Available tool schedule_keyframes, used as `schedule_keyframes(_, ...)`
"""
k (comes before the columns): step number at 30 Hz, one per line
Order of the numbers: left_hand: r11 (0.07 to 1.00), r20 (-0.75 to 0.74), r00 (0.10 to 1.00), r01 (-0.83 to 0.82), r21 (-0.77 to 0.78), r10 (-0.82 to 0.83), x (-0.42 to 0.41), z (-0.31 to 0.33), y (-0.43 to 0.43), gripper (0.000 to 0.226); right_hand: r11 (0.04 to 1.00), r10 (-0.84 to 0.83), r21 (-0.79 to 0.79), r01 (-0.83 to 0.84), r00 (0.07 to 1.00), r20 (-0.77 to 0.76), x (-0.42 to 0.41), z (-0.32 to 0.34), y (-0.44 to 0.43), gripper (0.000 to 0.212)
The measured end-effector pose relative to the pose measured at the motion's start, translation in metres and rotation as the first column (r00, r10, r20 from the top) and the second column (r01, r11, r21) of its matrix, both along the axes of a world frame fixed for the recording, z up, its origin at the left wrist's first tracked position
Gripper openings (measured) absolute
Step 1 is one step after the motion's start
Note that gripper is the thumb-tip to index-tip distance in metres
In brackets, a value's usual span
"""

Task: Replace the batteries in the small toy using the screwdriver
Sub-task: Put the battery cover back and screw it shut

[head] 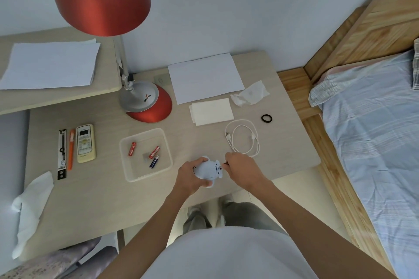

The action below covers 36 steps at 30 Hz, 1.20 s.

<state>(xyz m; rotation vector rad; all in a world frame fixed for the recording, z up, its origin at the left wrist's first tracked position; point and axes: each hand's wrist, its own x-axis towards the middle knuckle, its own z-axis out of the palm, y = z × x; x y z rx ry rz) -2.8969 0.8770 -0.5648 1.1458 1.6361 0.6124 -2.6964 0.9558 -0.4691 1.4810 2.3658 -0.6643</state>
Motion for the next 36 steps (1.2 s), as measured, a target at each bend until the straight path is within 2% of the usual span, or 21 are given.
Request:
schedule_keyframes(3,1.0,-0.015,1.0,-0.007,-0.011,0.007,0.002,0.003,0.0,0.075,0.998,0.056,-0.012,-0.057,0.996,-0.07,0.0,0.0,0.0,0.009)
schedule_keyframes(5,0.999,-0.023,0.999,-0.033,-0.02,0.032,0.005,0.004,-0.002,0.076,0.998,0.057,-0.012,-0.058,0.995,-0.077,0.002,0.0,0.0,0.007)
schedule_keyframes(8,0.996,-0.051,0.996,-0.076,-0.041,0.073,0.011,0.008,-0.002,0.077,0.999,0.044,-0.007,-0.044,0.999,-0.011,0.006,-0.001,0.004,0.023)
schedule_keyframes(9,0.995,-0.057,0.994,-0.094,-0.044,0.091,0.013,0.009,-0.002,0.075,0.995,0.104,0.004,-0.104,0.994,0.041,0.007,-0.001,0.005,0.024)
schedule_keyframes(11,0.992,-0.068,0.991,-0.115,-0.054,0.111,0.015,0.014,-0.001,0.077,0.964,0.254,0.034,-0.262,0.954,0.16,0.006,0.0,0.005,0.013)
schedule_keyframes(13,0.988,-0.081,0.988,-0.14,-0.064,0.135,0.016,0.016,-0.001,0.081,0.958,0.272,0.036,-0.283,0.944,0.186,0.004,-0.004,0.005,0.006)
schedule_keyframes(17,0.984,-0.126,0.98,-0.162,-0.081,0.151,0.018,0.016,-0.004,0.087,0.974,0.224,0.032,-0.224,0.974,-0.009,0.008,-0.012,0.011,0.009)
schedule_keyframes(20,0.978,-0.154,0.976,-0.173,-0.117,0.154,0.02,0.018,-0.002,0.092,0.976,0.215,0.04,-0.213,0.972,-0.094,0.011,-0.01,0.011,0.005)
schedule_keyframes(21,0.977,-0.162,0.975,-0.171,-0.128,0.149,0.02,0.019,-0.001,0.092,0.979,0.202,0.054,-0.197,0.973,-0.116,0.011,-0.012,0.009,0.014)
schedule_keyframes(24,0.977,-0.175,0.975,-0.162,-0.14,0.137,0.021,0.021,0.002,0.091,0.984,0.154,0.096,-0.15,0.987,-0.037,0.009,-0.014,0.007,0.032)
schedule_keyframes(26,0.976,-0.185,0.974,-0.158,-0.147,0.13,0.021,0.021,0.003,0.092,0.971,0.186,0.139,-0.193,0.98,0.064,0.006,-0.014,0.011,0.027)
schedule_keyframes(27,0.976,-0.187,0.974,-0.158,-0.15,0.129,0.02,0.021,0.004,0.093,0.972,0.184,0.133,-0.192,0.981,0.066,0.004,-0.013,0.013,0.024)
schedule_keyframes(34,0.973,-0.199,0.971,-0.164,-0.163,0.131,0.021,0.021,0.006,0.093,0.984,0.178,0.035,-0.175,0.975,-0.13,0.005,-0.015,0.015,0.008)
schedule_keyframes(36,0.972,-0.207,0.97,-0.161,-0.169,0.124,0.021,0.022,0.007,0.092,0.988,0.153,0.052,-0.148,0.981,-0.119,0.007,-0.015,0.016,0.017)
